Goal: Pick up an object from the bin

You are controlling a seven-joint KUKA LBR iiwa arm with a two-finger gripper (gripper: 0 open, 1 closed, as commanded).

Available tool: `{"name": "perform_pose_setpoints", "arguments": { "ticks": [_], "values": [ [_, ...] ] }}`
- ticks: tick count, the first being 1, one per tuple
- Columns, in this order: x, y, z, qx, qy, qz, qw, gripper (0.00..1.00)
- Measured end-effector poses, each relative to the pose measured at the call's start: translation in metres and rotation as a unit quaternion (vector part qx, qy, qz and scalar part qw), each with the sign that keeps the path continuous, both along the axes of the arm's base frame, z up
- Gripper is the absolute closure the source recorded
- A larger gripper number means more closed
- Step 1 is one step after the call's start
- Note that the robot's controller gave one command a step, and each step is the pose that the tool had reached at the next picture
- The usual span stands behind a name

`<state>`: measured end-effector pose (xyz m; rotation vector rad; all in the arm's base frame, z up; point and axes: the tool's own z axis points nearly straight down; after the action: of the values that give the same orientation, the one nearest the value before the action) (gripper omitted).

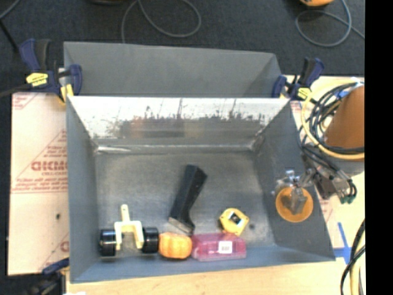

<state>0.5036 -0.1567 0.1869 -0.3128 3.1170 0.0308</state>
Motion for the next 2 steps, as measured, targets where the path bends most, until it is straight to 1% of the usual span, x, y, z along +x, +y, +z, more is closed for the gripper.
{"name": "perform_pose_setpoints", "arguments": {
  "ticks": [1,2],
  "values": [
    [0.000,0.000,0.000,0.000,0.0000,0.000,1.0000,1.00],
    [0.006,-0.001,0.041,0.001,0.0032,-0.008,1.0000,1.00]
  ]
}}
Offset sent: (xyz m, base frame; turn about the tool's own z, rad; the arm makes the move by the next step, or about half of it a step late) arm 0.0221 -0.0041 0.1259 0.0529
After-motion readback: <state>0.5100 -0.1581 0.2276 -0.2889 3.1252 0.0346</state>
